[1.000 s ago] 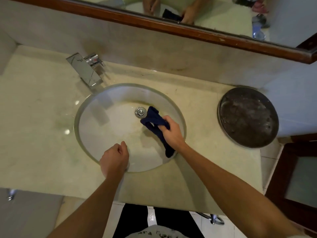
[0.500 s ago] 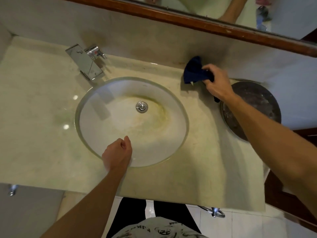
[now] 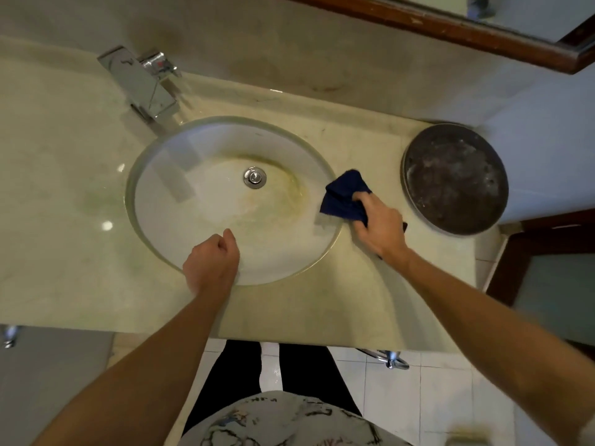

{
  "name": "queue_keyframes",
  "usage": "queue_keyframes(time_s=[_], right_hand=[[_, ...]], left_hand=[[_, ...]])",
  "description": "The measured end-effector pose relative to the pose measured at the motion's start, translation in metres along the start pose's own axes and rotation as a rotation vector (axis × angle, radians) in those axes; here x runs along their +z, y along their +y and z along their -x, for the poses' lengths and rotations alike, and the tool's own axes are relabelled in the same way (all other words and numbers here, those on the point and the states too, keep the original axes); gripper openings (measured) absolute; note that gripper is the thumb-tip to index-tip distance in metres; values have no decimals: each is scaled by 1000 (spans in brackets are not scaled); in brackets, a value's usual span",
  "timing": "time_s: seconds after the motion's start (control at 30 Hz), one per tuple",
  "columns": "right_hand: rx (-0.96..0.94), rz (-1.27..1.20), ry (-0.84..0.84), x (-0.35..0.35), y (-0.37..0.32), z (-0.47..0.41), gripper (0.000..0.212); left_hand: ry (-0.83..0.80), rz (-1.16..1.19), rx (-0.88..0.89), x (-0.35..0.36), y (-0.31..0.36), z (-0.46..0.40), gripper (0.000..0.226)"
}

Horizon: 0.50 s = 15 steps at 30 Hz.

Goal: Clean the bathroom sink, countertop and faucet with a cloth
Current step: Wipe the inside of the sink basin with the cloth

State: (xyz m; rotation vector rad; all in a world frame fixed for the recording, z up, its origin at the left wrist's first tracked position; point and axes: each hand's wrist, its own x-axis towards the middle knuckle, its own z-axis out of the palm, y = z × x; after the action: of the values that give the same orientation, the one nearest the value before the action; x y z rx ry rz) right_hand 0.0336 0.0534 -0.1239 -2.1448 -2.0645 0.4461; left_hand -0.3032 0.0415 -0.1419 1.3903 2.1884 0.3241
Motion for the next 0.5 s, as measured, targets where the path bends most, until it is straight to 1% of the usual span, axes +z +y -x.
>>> queue_keyframes(time_s=[0.1,0.2,0.23,0.3,0.33,0.4,0.47,0.5], right_hand=[[134,-92,90,22,-38,61,39],[331,-262,159,41,-111,106,41],[383,-318,156,47,-137,111,43],[431,-424,113,59,-184,107,44],[426,-504,89,62,-203,101,40],[412,-748,65,61,-229,85,25],[458,-953,106,50,-231,70,14],[486,-1018,146,40,-223,64,11]], left_hand=[[6,22,16,-2,-1,2,55],[-1,56,11,-4,-4,3,57],[5,80,7,-4,-6,2,58],[19,121,8,-4,-9,3,59],[20,137,8,-4,-10,3,59],[25,174,-6,-6,-11,3,55],[33,196,-3,-7,-11,3,54],[34,193,3,-7,-12,3,55]])
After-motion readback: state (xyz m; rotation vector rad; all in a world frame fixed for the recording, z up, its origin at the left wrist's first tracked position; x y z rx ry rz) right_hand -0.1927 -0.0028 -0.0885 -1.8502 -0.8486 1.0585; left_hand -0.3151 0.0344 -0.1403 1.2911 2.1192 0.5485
